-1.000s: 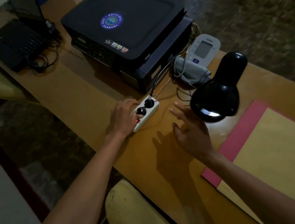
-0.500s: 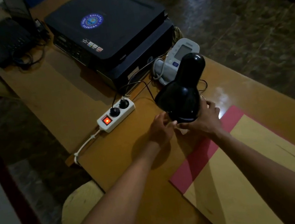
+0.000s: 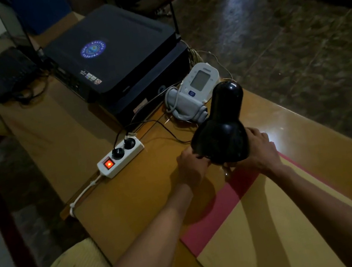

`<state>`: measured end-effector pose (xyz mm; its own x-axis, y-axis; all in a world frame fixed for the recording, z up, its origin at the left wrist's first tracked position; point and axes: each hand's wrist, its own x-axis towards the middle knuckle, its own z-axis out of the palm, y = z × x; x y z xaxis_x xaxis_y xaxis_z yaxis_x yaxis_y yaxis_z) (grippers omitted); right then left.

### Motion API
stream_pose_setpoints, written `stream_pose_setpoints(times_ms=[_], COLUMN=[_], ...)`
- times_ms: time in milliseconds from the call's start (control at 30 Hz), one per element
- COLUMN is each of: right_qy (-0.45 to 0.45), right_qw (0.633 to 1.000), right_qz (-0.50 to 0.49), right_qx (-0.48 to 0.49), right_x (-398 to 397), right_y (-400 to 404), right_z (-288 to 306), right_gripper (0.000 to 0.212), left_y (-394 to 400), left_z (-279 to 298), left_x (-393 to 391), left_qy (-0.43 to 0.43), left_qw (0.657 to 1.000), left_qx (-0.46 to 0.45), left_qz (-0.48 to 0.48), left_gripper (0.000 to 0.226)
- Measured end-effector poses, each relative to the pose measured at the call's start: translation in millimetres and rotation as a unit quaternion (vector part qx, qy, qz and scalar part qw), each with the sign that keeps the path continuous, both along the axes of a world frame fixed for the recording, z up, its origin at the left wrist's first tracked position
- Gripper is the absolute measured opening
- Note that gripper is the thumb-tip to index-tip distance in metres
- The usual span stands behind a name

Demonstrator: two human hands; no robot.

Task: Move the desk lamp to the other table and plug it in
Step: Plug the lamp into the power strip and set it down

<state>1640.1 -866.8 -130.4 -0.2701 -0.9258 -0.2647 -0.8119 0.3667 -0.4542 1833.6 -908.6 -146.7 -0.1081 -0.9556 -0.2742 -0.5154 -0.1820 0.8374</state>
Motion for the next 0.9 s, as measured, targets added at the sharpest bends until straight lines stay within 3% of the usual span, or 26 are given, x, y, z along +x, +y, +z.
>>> stream_pose_setpoints(times_ms=[467, 567, 633, 700, 767, 900], right_qy=[0.006, 0.026, 0.080, 0.109, 0.110, 0.116], right_qw=[1.000, 1.000, 0.995, 0.989, 0.989, 0.991], right_qz=[0.009, 0.010, 0.036, 0.059, 0.052, 0.051], right_qx=[0.019, -0.005, -0.045, -0.076, -0.079, -0.053], right_x=[-20.0, -8.7, 6.1, 22.4, 33.9, 38.2], right_y=[-31.1, -18.7, -2.6, 14.2, 24.0, 26.2], right_z=[-4.9, -5.2, -9.3, -15.3, -18.8, -20.9], right_gripper=[0.127, 0.114, 0.085, 0.063, 0.063, 0.068], left_y=[-18.4, -14.6, -10.9, -3.8, 9.8, 45.6], left_z=[6.1, 5.5, 2.8, -6.6, -16.3, -28.3], left_x=[-21.1, -13.3, -1.0, 20.7, 50.4, 101.7], left_qy=[-0.003, 0.004, -0.046, -0.176, -0.281, -0.341], left_qw=[0.998, 0.998, 0.991, 0.956, 0.918, 0.895], left_qx=[-0.066, -0.053, -0.073, -0.108, -0.123, -0.125], left_qz=[-0.001, -0.031, -0.103, -0.210, -0.251, -0.258], left_gripper=[0.027, 0.031, 0.039, 0.053, 0.059, 0.060])
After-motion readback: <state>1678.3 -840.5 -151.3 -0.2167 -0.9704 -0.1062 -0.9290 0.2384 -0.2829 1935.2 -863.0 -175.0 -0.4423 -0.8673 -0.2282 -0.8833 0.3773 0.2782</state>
